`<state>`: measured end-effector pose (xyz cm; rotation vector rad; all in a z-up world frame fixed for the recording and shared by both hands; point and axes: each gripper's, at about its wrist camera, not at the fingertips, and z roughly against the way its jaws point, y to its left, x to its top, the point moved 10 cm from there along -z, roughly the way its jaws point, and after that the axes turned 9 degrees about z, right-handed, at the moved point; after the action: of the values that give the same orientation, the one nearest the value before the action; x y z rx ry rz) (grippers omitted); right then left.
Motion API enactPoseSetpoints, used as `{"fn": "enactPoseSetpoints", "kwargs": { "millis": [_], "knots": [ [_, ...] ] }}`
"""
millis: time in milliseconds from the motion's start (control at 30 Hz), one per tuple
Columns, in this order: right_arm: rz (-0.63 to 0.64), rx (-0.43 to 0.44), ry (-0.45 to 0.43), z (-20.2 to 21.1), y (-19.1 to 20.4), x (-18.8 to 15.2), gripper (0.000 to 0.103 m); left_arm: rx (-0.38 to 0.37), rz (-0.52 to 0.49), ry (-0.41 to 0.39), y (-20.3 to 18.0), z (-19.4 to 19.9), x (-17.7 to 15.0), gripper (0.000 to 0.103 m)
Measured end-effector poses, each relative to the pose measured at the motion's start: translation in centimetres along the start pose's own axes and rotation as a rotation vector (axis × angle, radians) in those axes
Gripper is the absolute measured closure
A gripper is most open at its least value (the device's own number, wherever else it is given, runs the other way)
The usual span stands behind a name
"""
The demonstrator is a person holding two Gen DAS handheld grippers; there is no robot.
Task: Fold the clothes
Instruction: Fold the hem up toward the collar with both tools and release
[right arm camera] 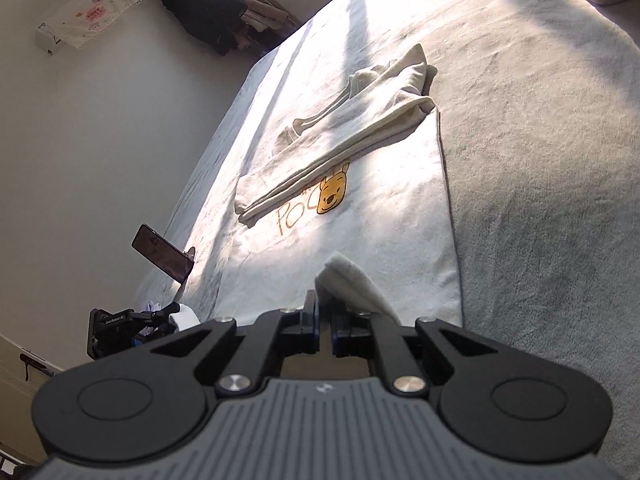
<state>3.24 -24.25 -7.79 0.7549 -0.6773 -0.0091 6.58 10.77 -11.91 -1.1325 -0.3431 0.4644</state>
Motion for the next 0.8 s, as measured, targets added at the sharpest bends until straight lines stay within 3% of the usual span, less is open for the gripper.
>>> {"fn": "enactPoseSetpoints", "kwargs": {
  "millis": [200, 367, 467, 633, 667, 700, 733, 800],
  "knots": [
    [0.013, -0.071, -0.07, -2.2, -2.2, 3.7, 0.095, 0.082, 0.066, -0.081, 0.7, -2.5, 4.2, 0.093],
    [-0.027, -0.083, -0.109, -4.3, -4.9, 4.3, 0.095, 0.063, 0.043, -0.136, 2.4, -3.4, 6.1, 0.092],
    [-0.099, -0.081, -0.112, -5.4, -5.8, 5.3, 0.093, 0.037, 0.085, -0.156, 2.3, -3.6, 7.2, 0.088],
    [-0.093, -0.083, -0.215, -4.3, -5.9, 7.7, 0.079, 0.066, -0.035, -0.279, 0.2, -1.8, 9.4, 0.067],
    [-0.083, -0.095, -0.233, -4.0, -5.9, 8.0, 0.073, 0.073, -0.058, -0.293, 0.0, -1.5, 9.7, 0.064],
    [-0.063, -0.108, -0.246, -3.6, -5.8, 8.3, 0.056, 0.081, -0.081, -0.305, -0.3, -1.2, 10.0, 0.06],
    [-0.043, -0.121, -0.26, -3.2, -5.7, 8.5, 0.052, 0.11, -0.122, -0.316, -0.5, -1.1, 10.2, 0.059],
    [0.018, -0.163, -0.259, -2.8, -5.3, 8.7, 0.052, 0.168, -0.203, -0.318, -0.8, -1.3, 10.1, 0.059]
  ]
}}
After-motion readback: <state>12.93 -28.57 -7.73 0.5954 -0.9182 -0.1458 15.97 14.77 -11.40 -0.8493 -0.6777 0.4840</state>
